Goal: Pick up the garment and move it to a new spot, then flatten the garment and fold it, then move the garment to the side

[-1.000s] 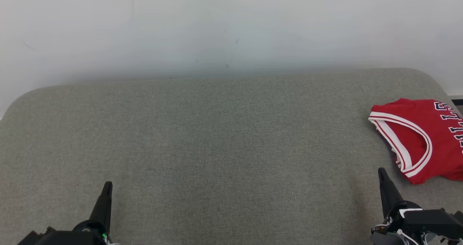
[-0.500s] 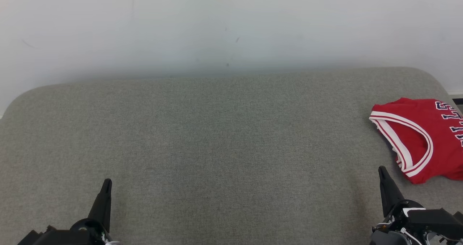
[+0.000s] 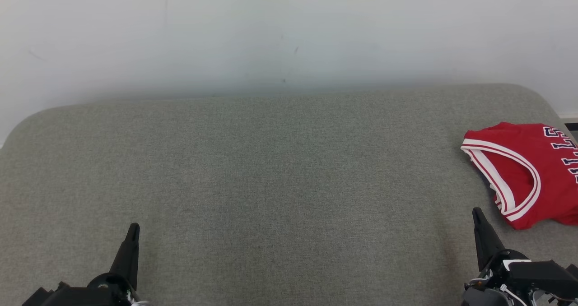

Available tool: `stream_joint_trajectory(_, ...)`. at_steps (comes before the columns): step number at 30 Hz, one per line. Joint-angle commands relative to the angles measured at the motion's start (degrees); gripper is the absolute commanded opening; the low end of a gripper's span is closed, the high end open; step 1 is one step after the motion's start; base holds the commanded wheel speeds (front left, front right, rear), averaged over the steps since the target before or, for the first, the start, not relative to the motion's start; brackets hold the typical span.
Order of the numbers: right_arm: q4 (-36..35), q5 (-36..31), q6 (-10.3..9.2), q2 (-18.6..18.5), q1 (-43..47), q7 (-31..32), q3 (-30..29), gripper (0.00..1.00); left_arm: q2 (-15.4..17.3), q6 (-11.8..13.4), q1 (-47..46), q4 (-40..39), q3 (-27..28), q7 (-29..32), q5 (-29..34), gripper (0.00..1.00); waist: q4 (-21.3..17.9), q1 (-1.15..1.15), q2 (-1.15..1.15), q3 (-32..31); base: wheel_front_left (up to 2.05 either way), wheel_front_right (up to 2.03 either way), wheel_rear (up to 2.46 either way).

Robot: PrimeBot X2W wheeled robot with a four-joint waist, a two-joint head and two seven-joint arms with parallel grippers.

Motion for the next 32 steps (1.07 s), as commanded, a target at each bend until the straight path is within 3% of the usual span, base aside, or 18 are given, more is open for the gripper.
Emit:
stream_joint_trajectory(1,-0.1,0.1,-0.12,0.1,-0.3,0.1,-0.1,0.00,0.3,0.0,-0.6,-0.2,0.1,0.2,-0.3,0.00,0.0,0.00,0.00,0.0,0.00,0.00,0.00)
stream_joint_trajectory(32,-0.1,0.1,-0.12,0.1,-0.3,0.1,-0.1,0.00,0.3,0.0,-0.6,-0.2,0.2,0.2,-0.3,0.00,0.0,0.00,0.00,0.0,0.00,0.00,0.00)
